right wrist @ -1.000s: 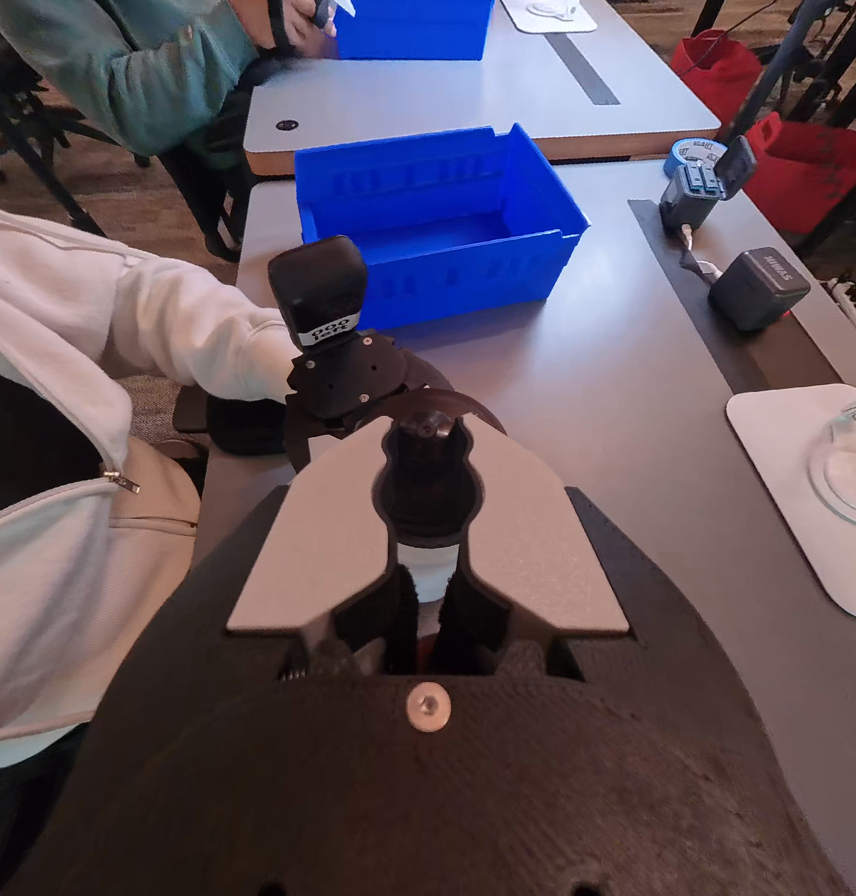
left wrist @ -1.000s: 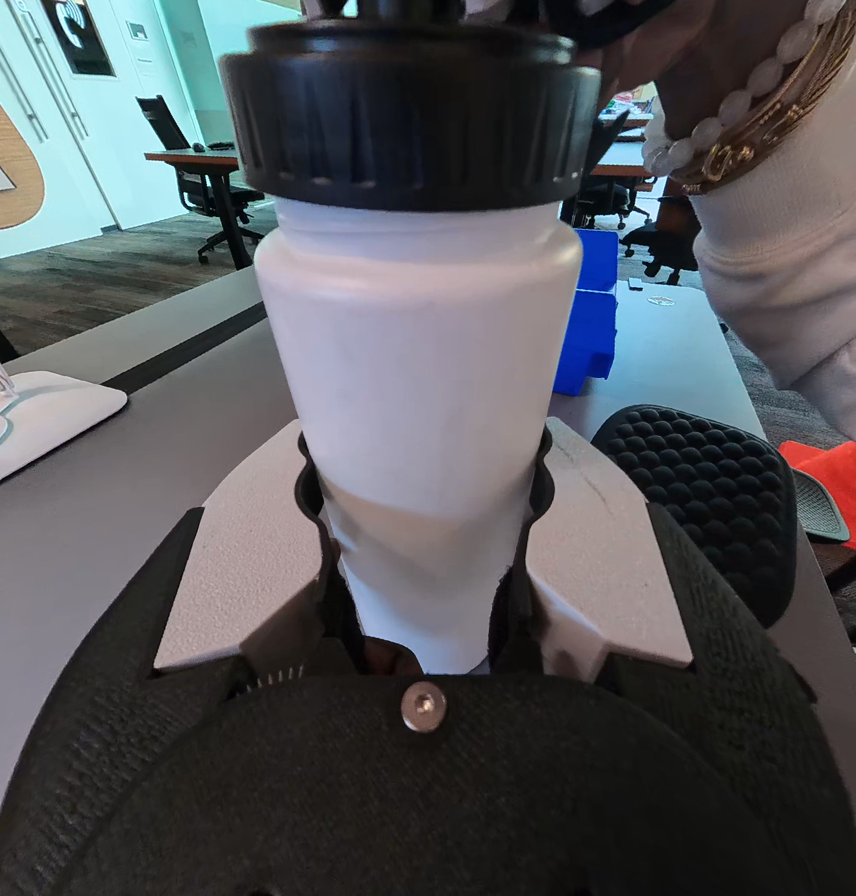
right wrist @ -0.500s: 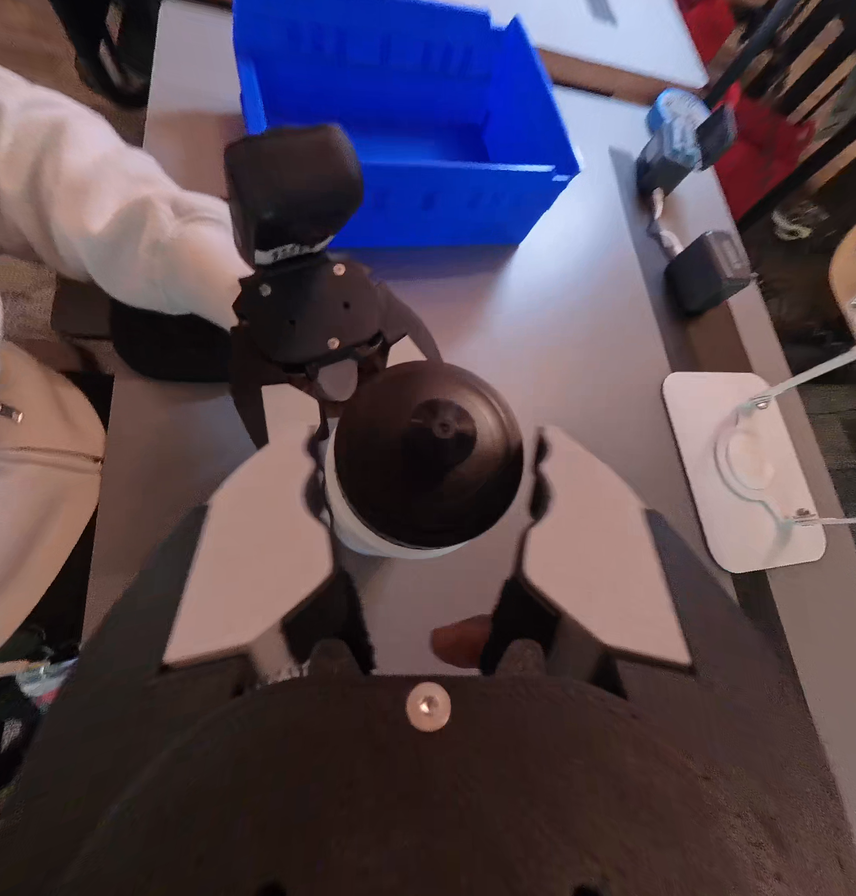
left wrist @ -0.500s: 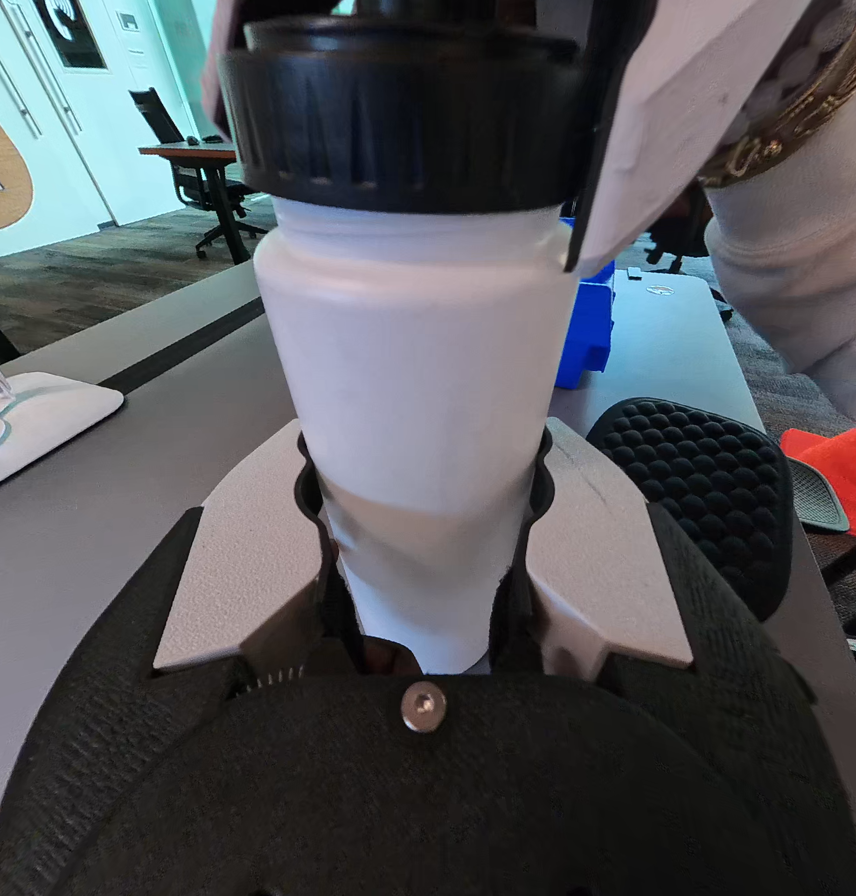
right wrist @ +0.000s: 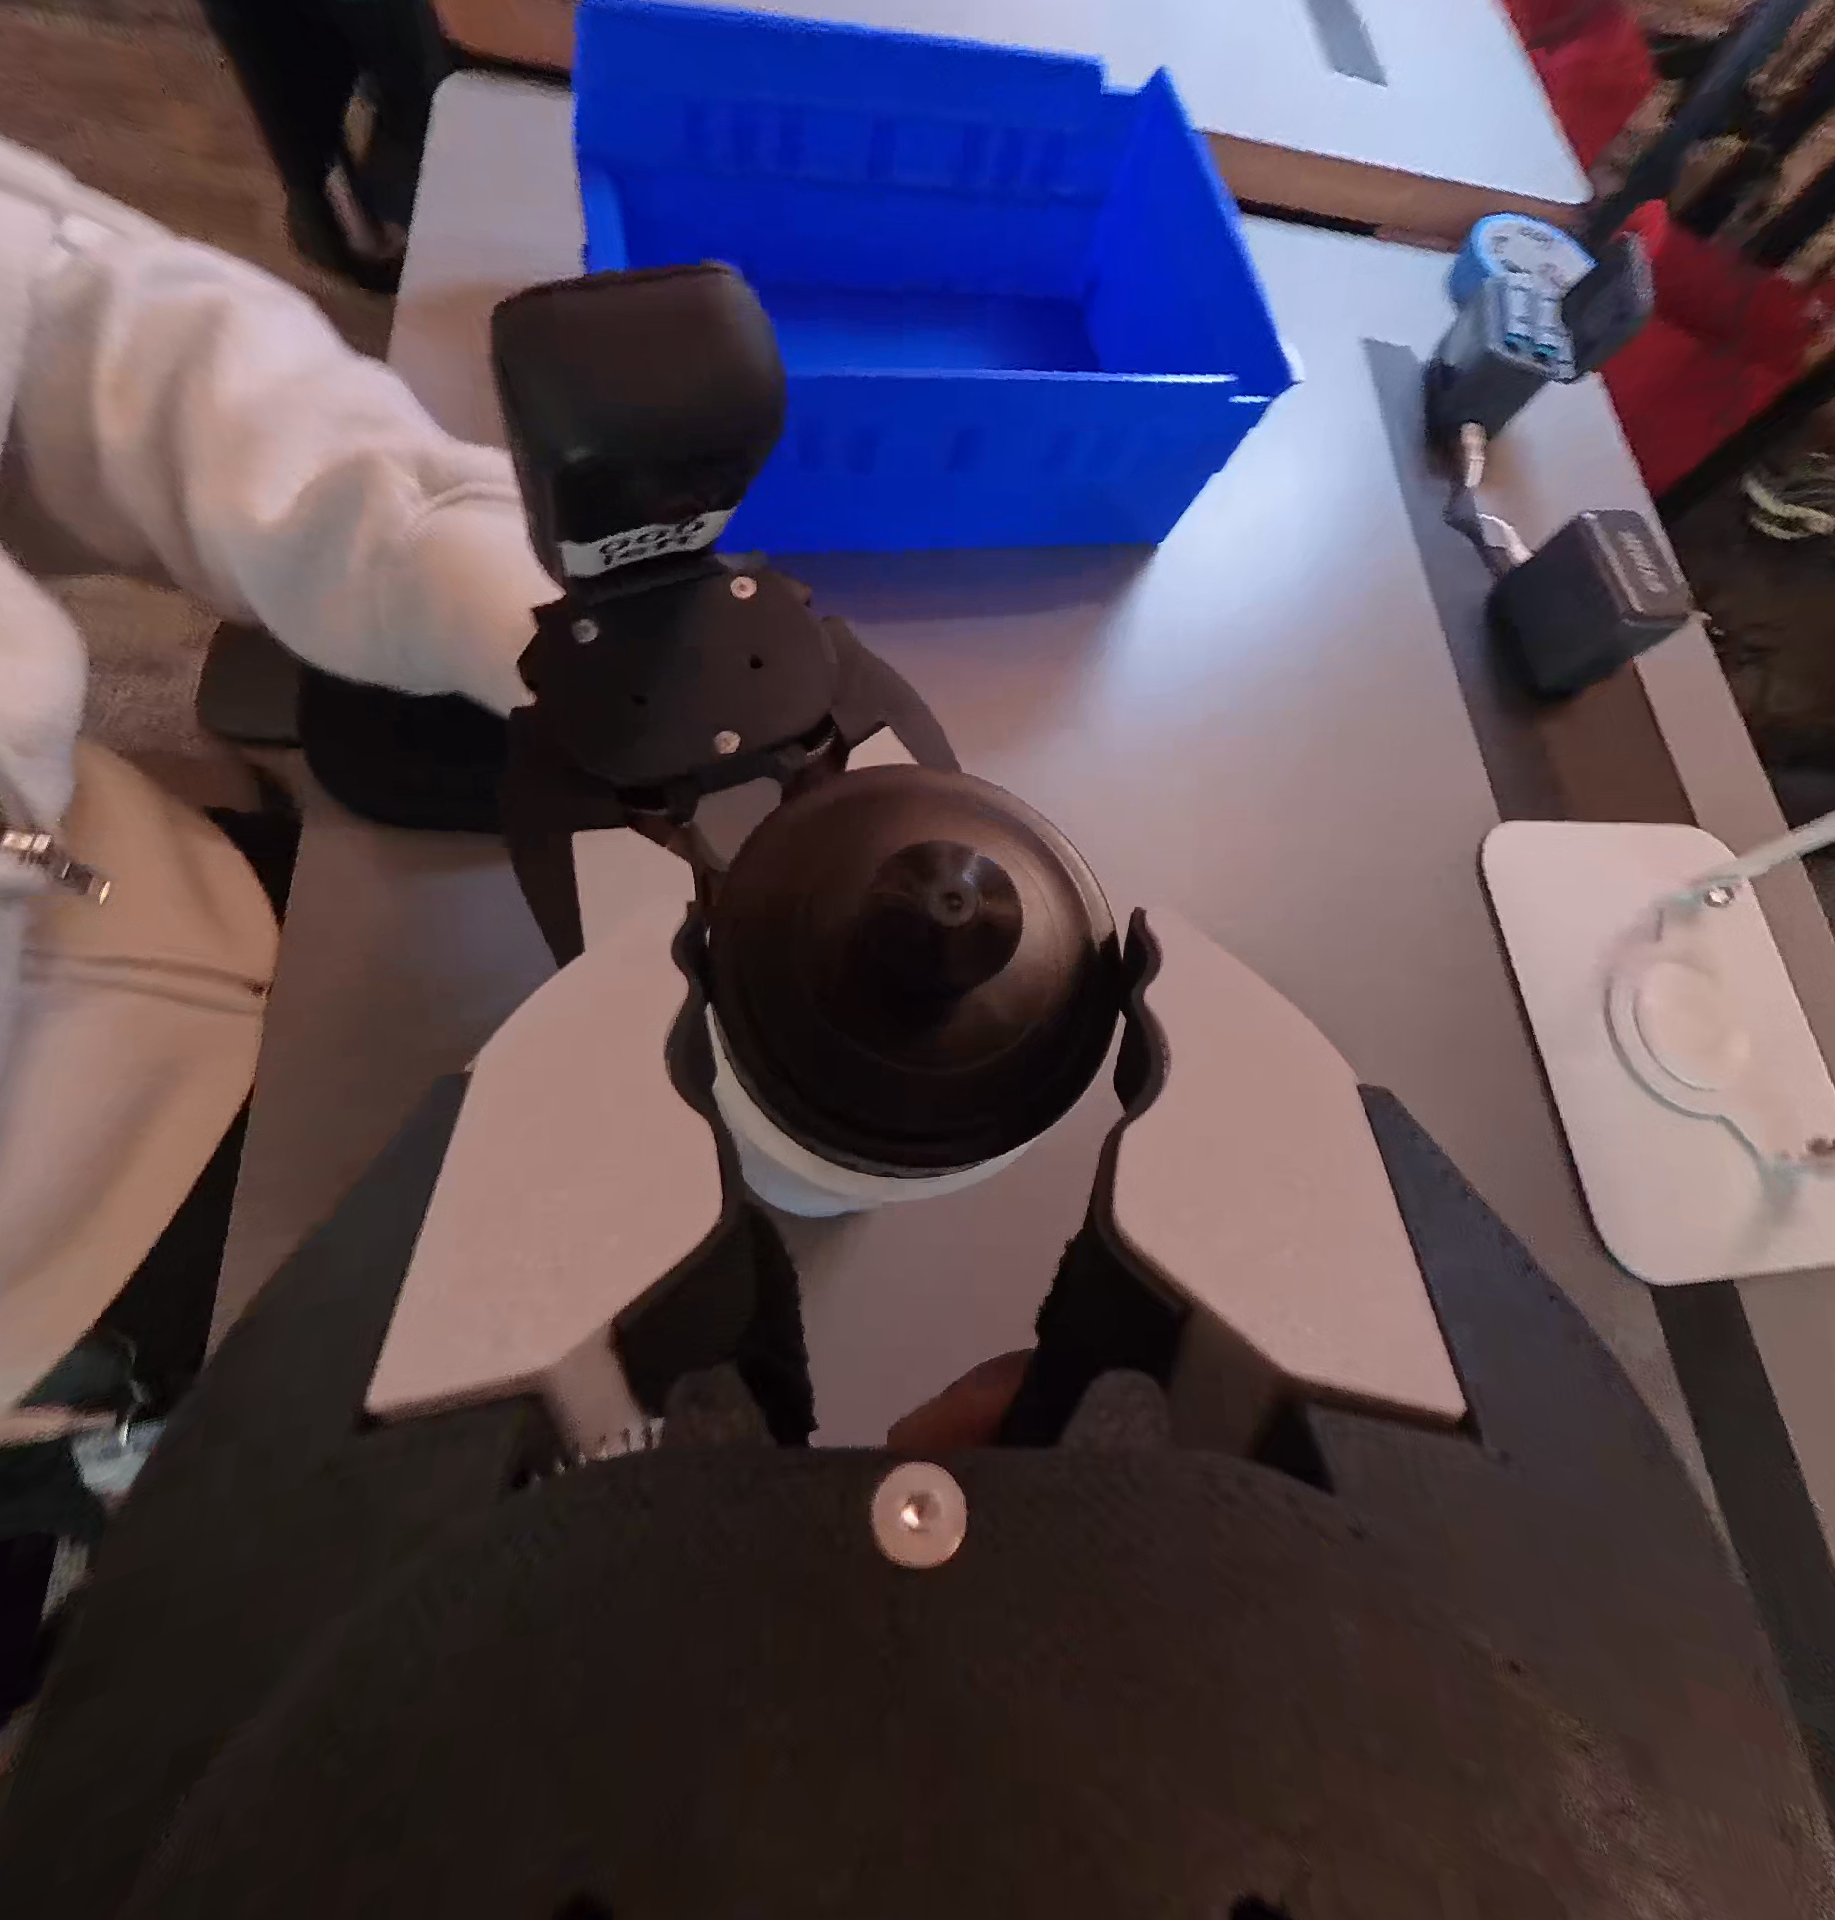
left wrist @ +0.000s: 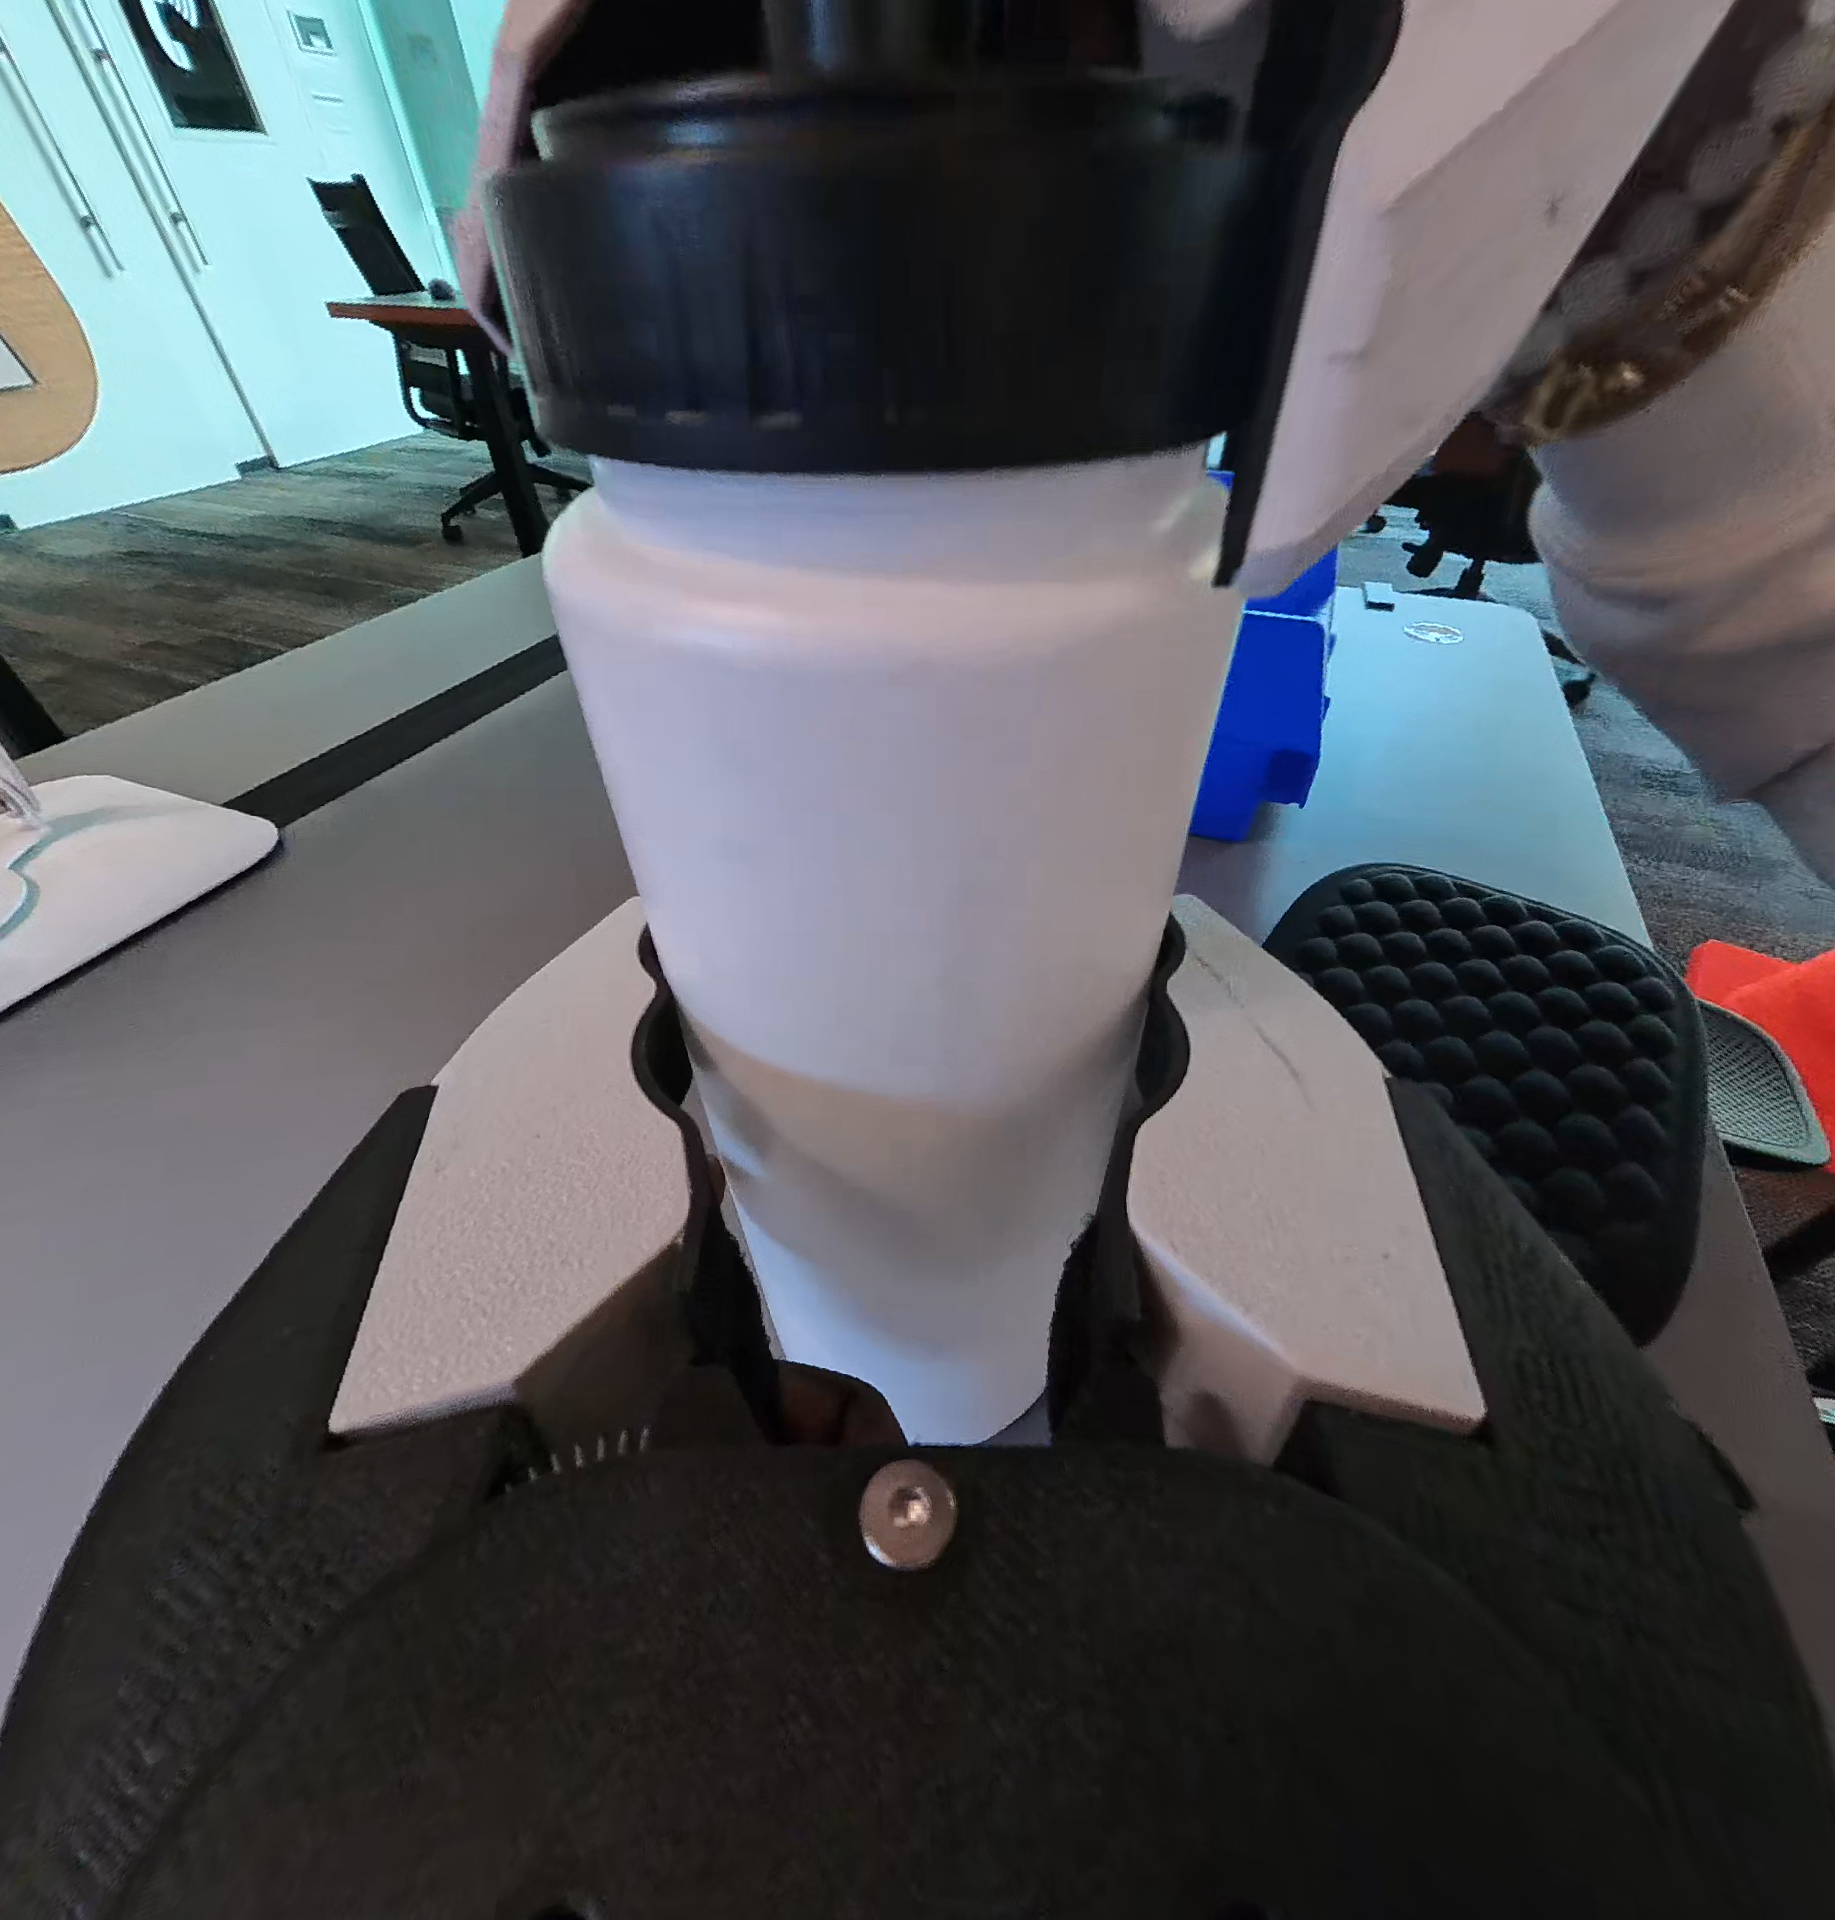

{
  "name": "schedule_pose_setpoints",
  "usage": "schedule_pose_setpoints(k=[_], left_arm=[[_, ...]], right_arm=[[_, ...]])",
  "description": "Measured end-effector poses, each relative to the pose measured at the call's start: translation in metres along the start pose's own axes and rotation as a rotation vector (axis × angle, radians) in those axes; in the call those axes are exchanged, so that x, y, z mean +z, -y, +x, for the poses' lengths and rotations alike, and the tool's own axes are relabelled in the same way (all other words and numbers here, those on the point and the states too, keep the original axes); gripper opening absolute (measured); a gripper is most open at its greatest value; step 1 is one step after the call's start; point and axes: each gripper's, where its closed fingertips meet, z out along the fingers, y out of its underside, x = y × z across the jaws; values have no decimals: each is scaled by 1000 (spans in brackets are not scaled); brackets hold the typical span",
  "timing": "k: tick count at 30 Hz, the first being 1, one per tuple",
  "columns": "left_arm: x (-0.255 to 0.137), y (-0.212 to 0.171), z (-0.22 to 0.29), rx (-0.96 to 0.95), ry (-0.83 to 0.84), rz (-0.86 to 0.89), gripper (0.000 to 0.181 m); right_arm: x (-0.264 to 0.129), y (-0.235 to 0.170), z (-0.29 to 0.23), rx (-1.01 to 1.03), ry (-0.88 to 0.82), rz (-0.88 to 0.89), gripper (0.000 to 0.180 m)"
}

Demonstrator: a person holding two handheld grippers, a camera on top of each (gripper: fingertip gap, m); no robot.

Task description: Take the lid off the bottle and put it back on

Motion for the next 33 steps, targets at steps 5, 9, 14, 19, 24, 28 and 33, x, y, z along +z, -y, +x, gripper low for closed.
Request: schedule_pose_setpoints(k=[5, 9, 14, 19, 24, 28, 33], left_arm=[[1, 0, -3, 4, 33, -11, 86], [1, 0, -3, 0, 39, -14, 86], [0, 0, -5, -13, 42, -12, 86], [1, 0, -4, 0, 34, -8, 86], [0, 0, -1, 3, -3, -1, 86], [-1, 0, 4, 7, -54, 14, 86], [-2, 0, 11, 14, -112, 20, 86]], right_arm=[[-1, -1, 8, 206, -305, 5, 77], [-4, -2, -19, 275, -322, 53, 117], [-34, 11, -91, 277, 33, 305, 54], [-54, 18, -93, 60, 13, 498, 64], [-43, 9, -4, 29, -265, 608, 114], [-23, 17, -3, 34, -25, 729, 140], [-6, 26, -12, 58, 249, 721, 139]])
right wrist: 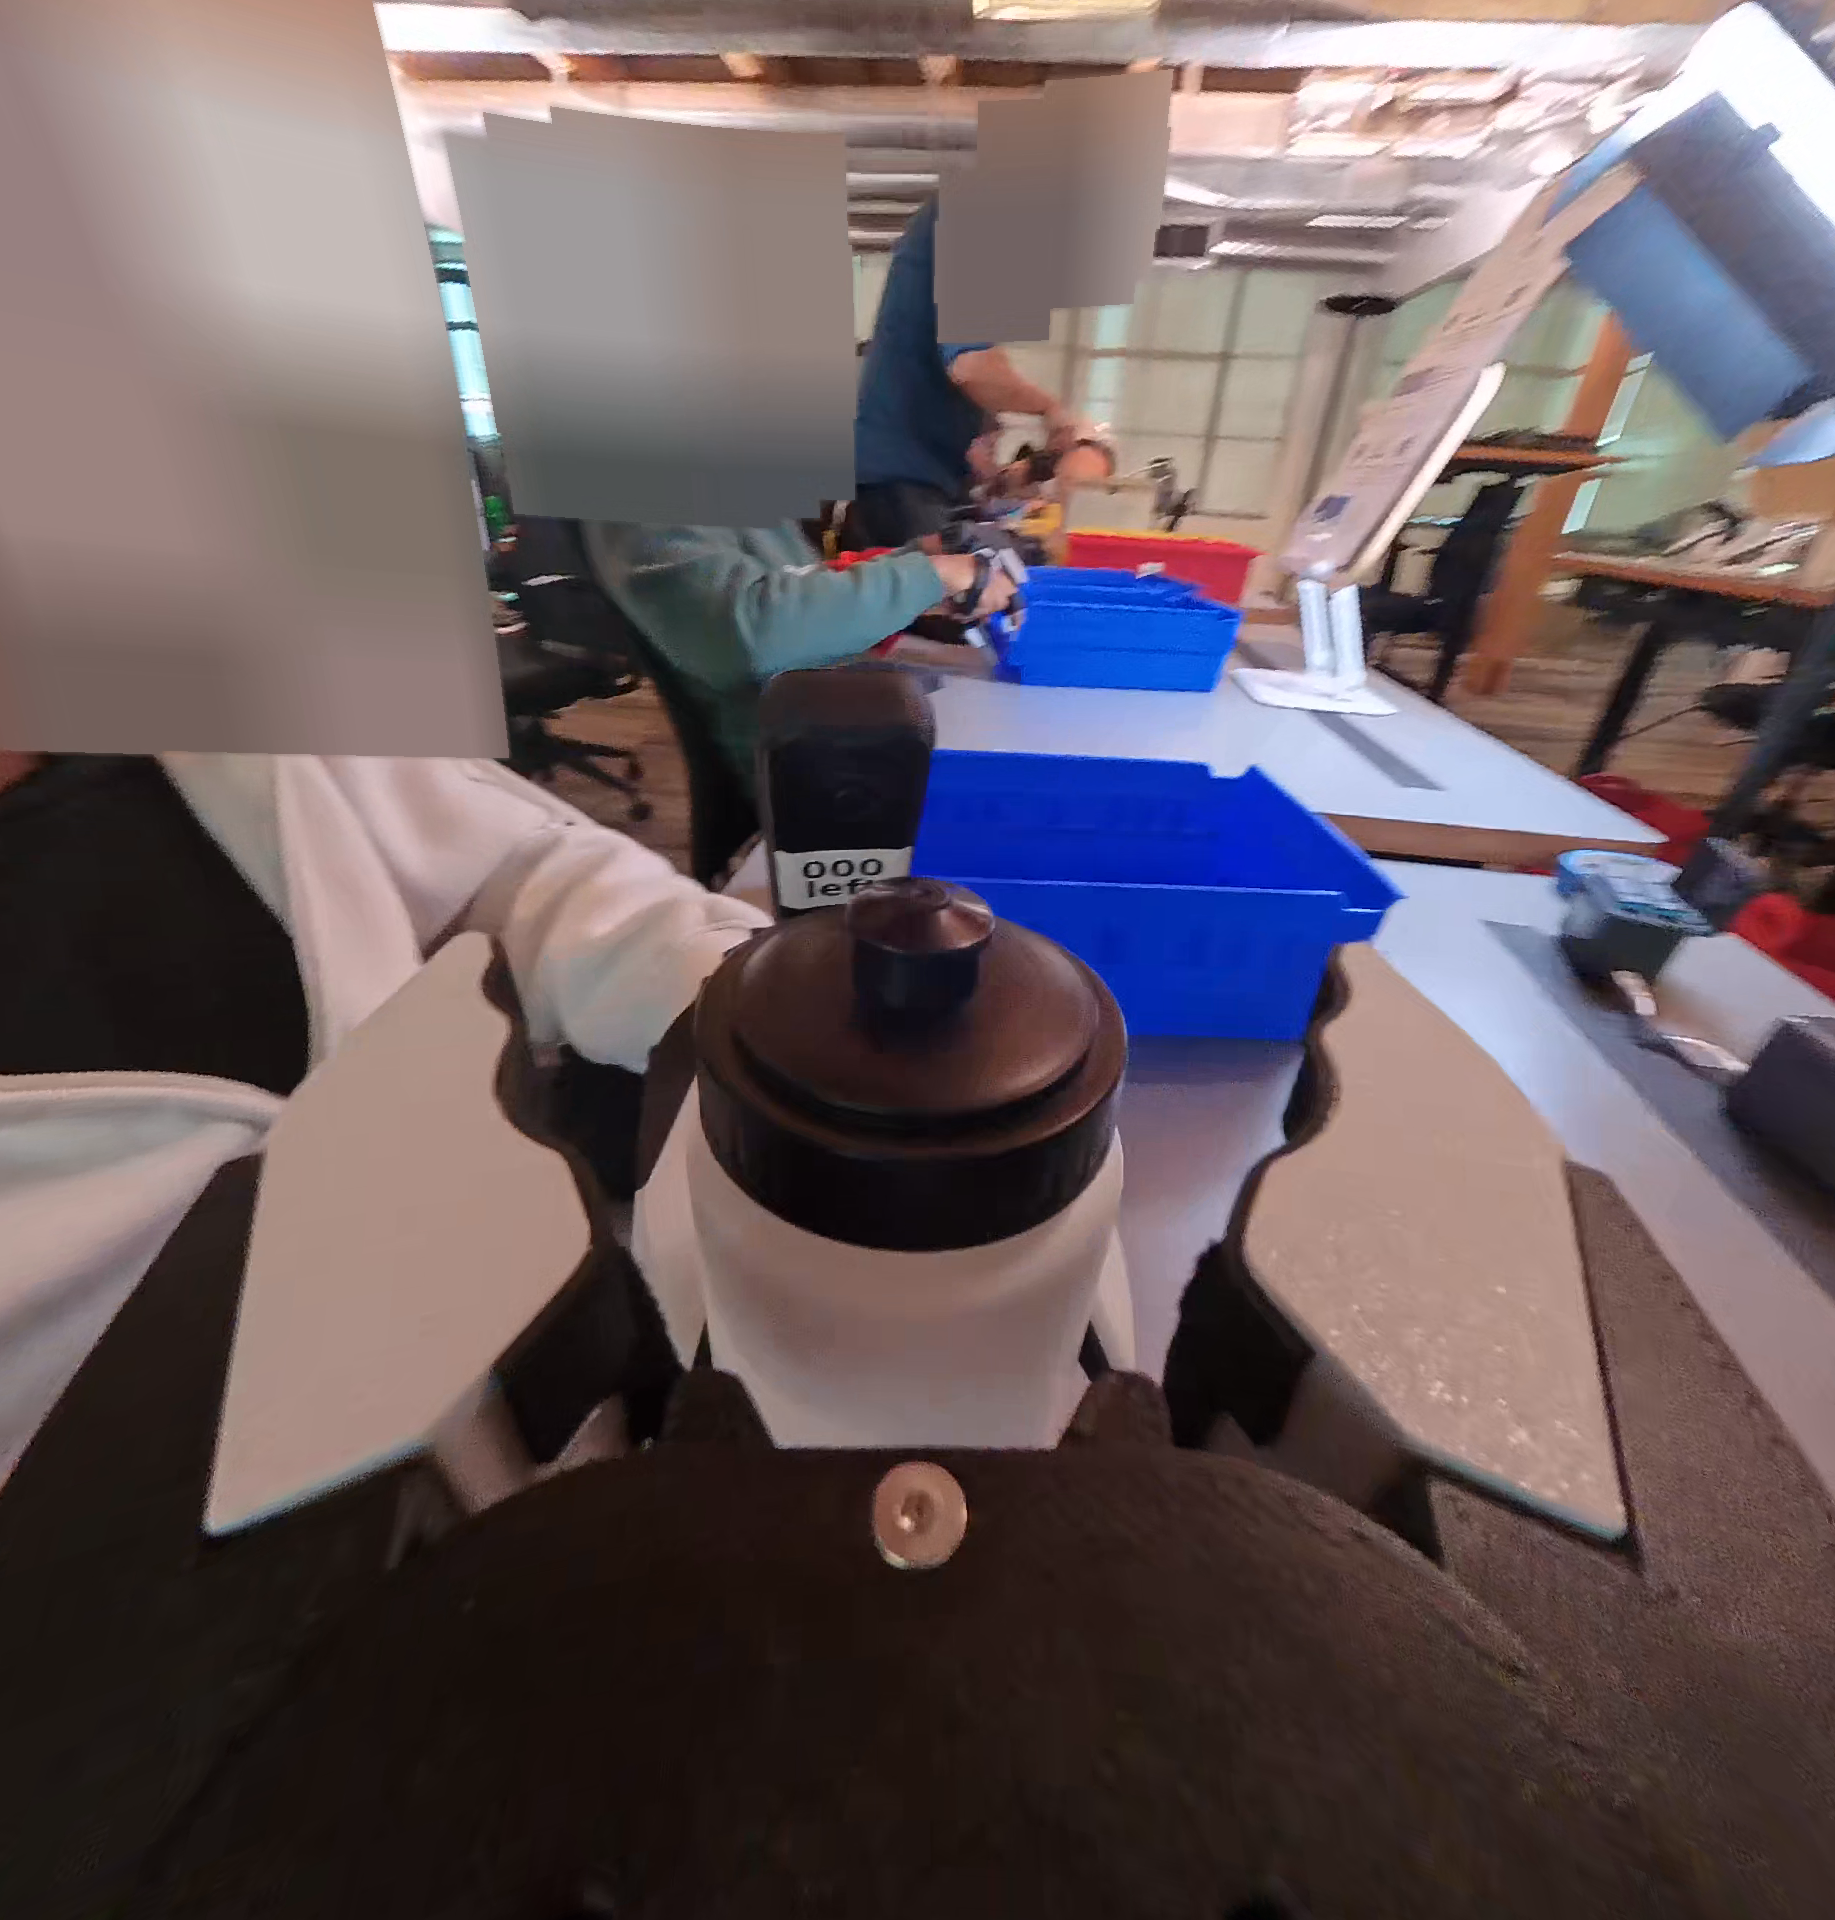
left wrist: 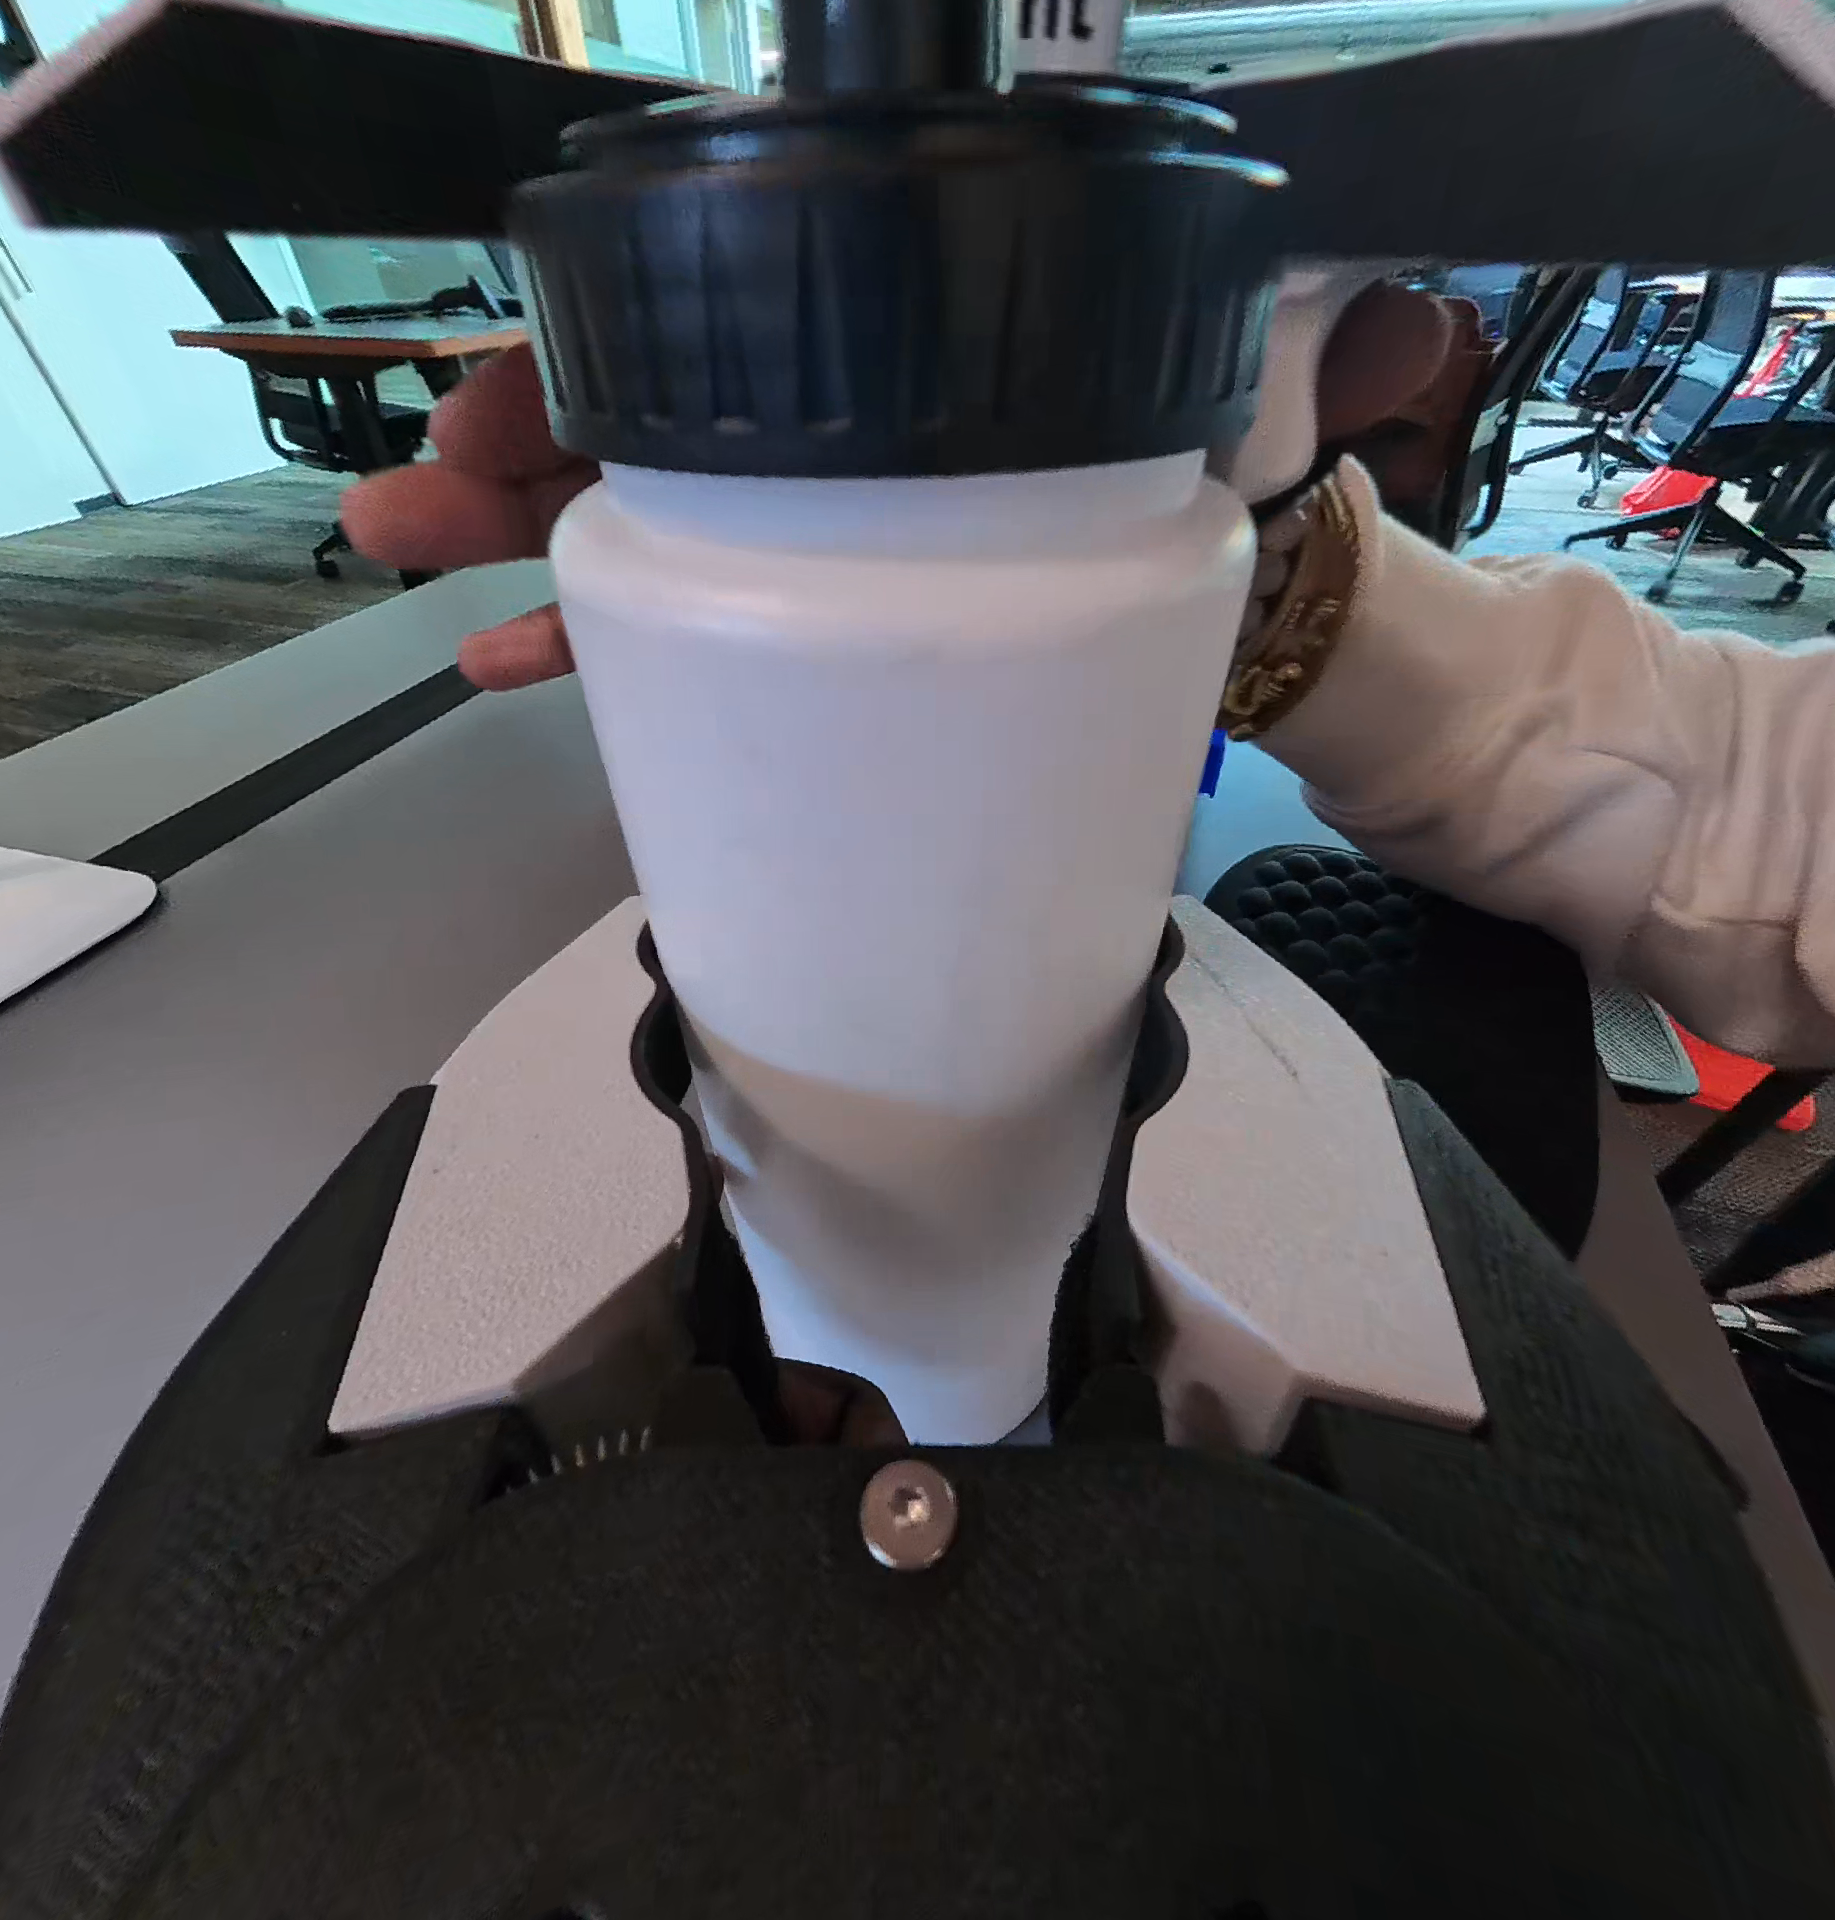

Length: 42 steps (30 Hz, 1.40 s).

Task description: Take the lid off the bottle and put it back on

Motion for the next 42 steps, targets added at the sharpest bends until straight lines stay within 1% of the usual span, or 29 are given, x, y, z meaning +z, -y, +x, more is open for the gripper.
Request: schedule_pose_setpoints(k=[2, 5, 6, 8, 9, 11, 12, 15, 16, 17, 18, 19, 20, 22, 23, 24, 27, 28, 30, 31, 35, 38, 39, 40, 41, 42], left_arm=[[0, 0, 2, 2, -21, 2, 86], [-1, 0, 2, -7, -26, 5, 86], [-1, 0, 2, -9, -20, 4, 86], [0, 0, 1, -3, 2, 0, 86], [0, 0, 0, -2, 21, -3, 86], [1, 0, -2, -5, 61, -7, 86], [2, 0, -3, -8, 82, -8, 86], [4, 0, -5, -2, 122, -9, 86], [4, 1, -3, 4, 116, -7, 86], [4, 1, -2, 7, 106, -2, 86], [3, 1, -3, 0, 96, 3, 86], [3, 1, -2, -8, 78, 6, 86], [2, 1, -2, -10, 61, 9, 86], [2, 1, -1, -12, 39, 11, 86], [2, 1, 0, -10, 28, 10, 86], [1, 1, 0, -8, 19, 9, 86], [1, 1, 1, -8, 9, 13, 86], [1, 1, 1, -11, 8, 16, 86], [0, 1, -1, -22, 18, 18, 86], [0, 1, -3, -28, 30, 17, 86], [0, 0, -10, -29, 99, 5, 86], [1, 0, -15, -30, 147, 5, 86], [1, 1, -14, -26, 144, 9, 86], [0, 1, -14, -25, 140, 11, 86], [0, 0, -14, -23, 131, 9, 86], [0, 0, -12, -16, 114, 7, 86]], right_arm=[[5, -2, -4, 36, 69, -24, 125], [8, -7, -6, 21, 82, -61, 97], [8, -7, -4, 15, 50, -55, 89], [6, -8, 0, 17, -26, -55, 87], [5, -8, 2, 10, -79, -55, 87], [3, -9, 10, 12, -244, -65, 87], [1, -9, 14, 15, -352, -71, 87], [-9, -12, 28, 25, -748, -121, 86], [-12, -12, 29, 29, -845, -149, 86], [-12, -13, 28, 14, -868, -175, 87], [-10, -14, 27, -19, -833, -205, 88], [-6, -11, 25, -55, -753, -203, 97], [-2, -7, 23, -73, -647, -167, 111], [3, 0, 14, -42, -375, -88, 137], [-1, -1, 14, 4, -284, -88, 137], [-6, -3, 19, 40, -241, -94, 136], [-9, -4, 23, 71, -119, -57, 124], [-7, -5, 19, 85, -77, -42, 116], [-3, -7, 8, 80, -26, -23, 89], [-3, -6, 6, 69, -39, -5, 77], [-3, -7, 19, 50, -345, 6, 77], [-10, -8, 32, 18, -703, -23, 77], [-11, -9, 34, -18, -776, -62, 83], [-10, -10, 35, -75, -796, -97, 88], [-10, -7, 34, -129, -775, -79, 94], [-8, 0, 32, -175, -711, -11, 100]])
